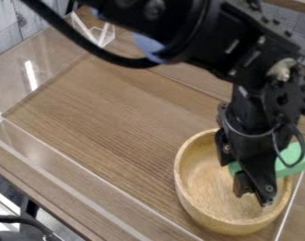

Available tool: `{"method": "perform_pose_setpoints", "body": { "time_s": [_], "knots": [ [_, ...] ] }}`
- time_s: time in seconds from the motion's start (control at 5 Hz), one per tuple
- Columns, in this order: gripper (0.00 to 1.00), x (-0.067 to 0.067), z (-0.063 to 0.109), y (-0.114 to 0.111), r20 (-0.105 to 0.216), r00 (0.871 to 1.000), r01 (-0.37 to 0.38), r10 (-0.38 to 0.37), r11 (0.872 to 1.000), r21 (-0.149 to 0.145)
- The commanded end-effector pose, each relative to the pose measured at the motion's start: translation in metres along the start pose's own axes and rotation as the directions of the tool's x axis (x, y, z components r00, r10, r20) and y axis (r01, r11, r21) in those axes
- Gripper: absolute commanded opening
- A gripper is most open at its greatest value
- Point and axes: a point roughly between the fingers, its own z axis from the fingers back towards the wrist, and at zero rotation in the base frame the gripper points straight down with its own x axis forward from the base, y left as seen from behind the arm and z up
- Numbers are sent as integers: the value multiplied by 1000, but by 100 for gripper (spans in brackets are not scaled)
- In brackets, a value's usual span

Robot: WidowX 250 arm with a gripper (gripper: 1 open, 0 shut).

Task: Put green stick into wooden bowl

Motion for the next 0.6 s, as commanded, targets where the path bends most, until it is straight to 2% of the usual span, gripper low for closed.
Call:
{"method": "perform_pose_setpoints", "body": {
  "time_s": [0.0,0.2,0.4],
  "knots": [
    [0,7,13,5,51,999,-15,14,1000,2],
    [0,6,18,7,59,998,-35,36,999,-3],
    [0,7,25,12,71,996,-59,59,998,4]
  ]
}}
